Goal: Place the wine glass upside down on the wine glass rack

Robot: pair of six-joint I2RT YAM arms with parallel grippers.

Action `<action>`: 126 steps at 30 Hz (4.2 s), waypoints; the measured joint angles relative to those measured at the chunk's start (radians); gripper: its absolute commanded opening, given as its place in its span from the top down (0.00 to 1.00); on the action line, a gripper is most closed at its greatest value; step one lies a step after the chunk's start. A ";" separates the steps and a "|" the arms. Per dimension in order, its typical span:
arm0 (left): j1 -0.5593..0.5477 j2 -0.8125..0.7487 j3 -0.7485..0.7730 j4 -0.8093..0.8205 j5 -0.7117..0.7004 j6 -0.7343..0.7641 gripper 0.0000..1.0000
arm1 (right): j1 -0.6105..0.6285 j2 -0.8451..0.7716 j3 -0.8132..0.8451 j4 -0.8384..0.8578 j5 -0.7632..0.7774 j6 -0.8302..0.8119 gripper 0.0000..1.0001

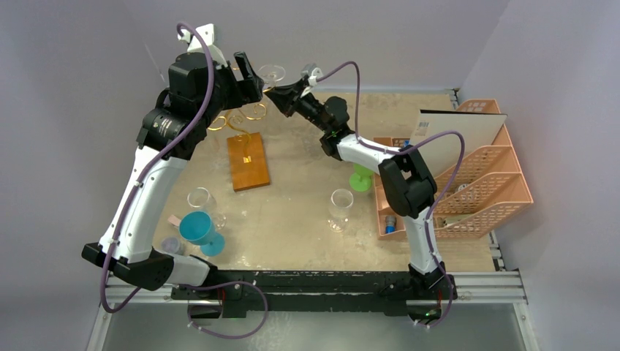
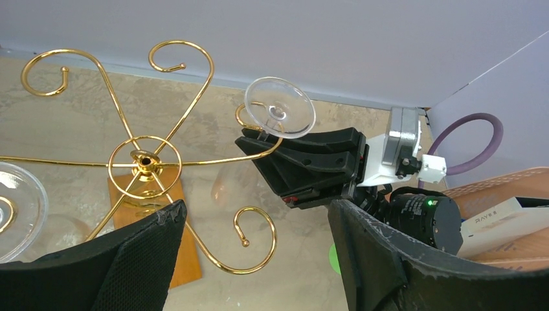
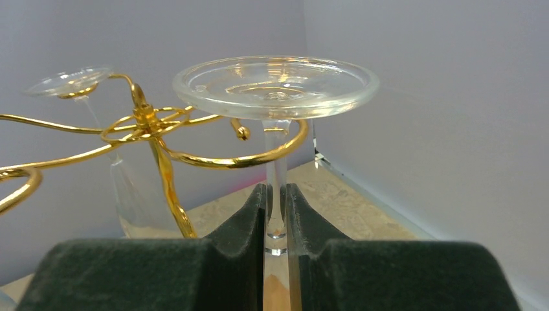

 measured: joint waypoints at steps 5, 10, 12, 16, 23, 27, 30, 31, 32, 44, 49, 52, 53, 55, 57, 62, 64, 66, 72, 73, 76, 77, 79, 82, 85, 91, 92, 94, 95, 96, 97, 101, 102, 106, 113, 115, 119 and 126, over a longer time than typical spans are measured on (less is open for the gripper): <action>0.000 0.000 0.000 0.000 0.000 0.000 0.21 | -0.001 0.000 0.006 -0.069 -0.003 -0.002 1.00; 0.000 0.000 0.000 0.000 0.000 0.000 0.21 | -0.001 0.000 0.042 -0.136 -0.016 -0.003 0.95; 0.001 0.000 0.000 0.000 0.001 0.000 0.21 | -0.001 0.000 0.059 -0.155 -0.037 -0.009 0.89; 0.005 0.000 0.000 0.000 0.003 0.000 0.21 | -0.001 0.000 0.086 -0.192 -0.090 -0.026 0.76; 0.005 -0.004 -0.007 0.015 0.007 0.006 0.19 | -0.004 0.000 0.087 -0.206 -0.118 -0.038 0.55; 0.006 -0.013 -0.016 0.024 0.015 0.027 0.19 | -0.004 0.000 0.075 -0.198 -0.116 -0.034 0.43; 0.006 -0.021 -0.016 0.033 0.023 0.048 0.17 | -0.004 -0.003 0.048 -0.184 -0.115 -0.029 0.38; 0.006 -0.025 -0.016 0.037 0.026 0.057 0.15 | -0.004 -0.006 0.038 -0.182 -0.113 -0.028 0.36; 0.006 -0.029 -0.016 0.042 0.027 0.065 0.13 | -0.004 -0.011 0.023 -0.182 -0.111 -0.026 0.36; 0.006 -0.121 -0.015 0.031 0.101 0.151 0.03 | -0.005 -0.341 -0.311 -0.188 -0.055 -0.022 0.35; 0.006 -0.142 -0.015 -0.018 0.227 0.177 0.00 | -0.005 -0.583 -0.430 -0.336 0.005 -0.026 0.36; 0.006 -0.180 -0.076 -0.015 0.320 0.186 0.00 | -0.004 -0.737 -0.441 -0.555 0.090 -0.032 0.35; 0.006 -0.198 -0.106 -0.015 0.348 0.186 0.00 | -0.004 -0.789 -0.433 -0.658 0.136 -0.031 0.35; 0.006 -0.233 -0.161 -0.018 0.394 0.183 0.02 | -0.004 -0.875 -0.392 -0.884 0.232 -0.029 0.35; 0.006 -0.256 -0.200 -0.017 0.429 0.174 0.05 | -0.005 -0.930 -0.334 -1.102 0.308 -0.020 0.35; 0.006 -0.276 -0.269 -0.016 0.524 0.126 0.11 | -0.005 -0.995 -0.194 -1.627 0.469 0.020 0.36; 0.006 -0.273 -0.294 -0.018 0.548 0.106 0.11 | -0.005 -0.991 -0.150 -1.807 0.505 0.040 0.35; 0.001 -0.267 -0.321 -0.026 0.563 0.087 0.11 | -0.005 -0.980 -0.122 -1.953 0.522 0.063 0.35; -0.182 -0.214 -0.370 -0.030 0.509 0.044 0.11 | -0.005 -0.939 -0.129 -2.209 0.507 0.127 0.36; -0.226 -0.190 -0.368 -0.031 0.490 0.042 0.12 | -0.005 -0.937 -0.135 -2.226 0.505 0.136 0.37; -0.325 -0.098 -0.357 -0.047 0.417 0.020 0.23 | -0.005 -0.935 -0.151 -2.242 0.512 0.164 0.39; -0.346 -0.066 -0.353 -0.053 0.394 0.010 0.27 | -0.005 -0.937 -0.158 -2.241 0.513 0.179 0.39; -0.377 0.006 -0.346 -0.072 0.359 -0.016 0.35 | -0.005 -0.943 -0.180 -2.235 0.515 0.204 0.40; -0.403 0.098 -0.328 -0.089 0.337 -0.058 0.42 | -0.005 -0.946 -0.218 -2.222 0.524 0.233 0.41; -0.430 0.186 -0.290 -0.092 0.330 -0.097 0.49 | -0.005 -0.946 -0.249 -2.206 0.544 0.260 0.41; -0.470 0.314 -0.201 -0.135 0.323 -0.131 0.67 | -0.005 -0.947 -0.295 -2.182 0.591 0.322 0.41; -0.472 0.329 -0.189 -0.145 0.323 -0.131 0.69 | -0.005 -0.947 -0.298 -2.181 0.596 0.328 0.41; -0.473 0.358 -0.166 -0.168 0.327 -0.130 0.71 | -0.005 -0.948 -0.302 -2.177 0.607 0.339 0.41; -0.473 0.367 -0.161 -0.177 0.330 -0.130 0.71 | -0.005 -0.948 -0.305 -2.176 0.616 0.343 0.41; -0.473 0.373 -0.158 -0.186 0.334 -0.129 0.72 | -0.005 -0.949 -0.309 -2.172 0.621 0.347 0.41; -0.473 0.377 -0.155 -0.195 0.339 -0.129 0.71 | -0.005 -0.951 -0.312 -2.170 0.625 0.350 0.41; -0.473 0.384 -0.151 -0.221 0.360 -0.128 0.68 | -0.005 -0.958 -0.324 -2.161 0.638 0.357 0.41; -0.473 0.388 -0.148 -0.224 0.370 -0.127 0.66 | -0.005 -0.959 -0.328 -2.160 0.641 0.359 0.41; -0.473 0.412 -0.143 -0.224 0.423 -0.120 0.64 | -0.005 -0.959 -0.340 -2.156 0.644 0.360 0.41; -0.474 0.454 -0.139 -0.238 0.431 -0.111 0.79 | -0.005 -0.962 -0.361 -2.152 0.644 0.360 0.40; -0.474 0.463 -0.130 -0.251 0.422 -0.111 0.84 | -0.005 -0.968 -0.365 -2.150 0.642 0.360 0.39; -0.474 0.479 -0.086 -0.292 0.390 -0.104 0.96 | -0.005 -0.988 -0.367 -2.148 0.640 0.360 0.36; -0.478 0.500 -0.050 -0.360 0.332 -0.092 1.00 | -0.005 -1.036 -0.379 -2.115 0.623 0.372 0.30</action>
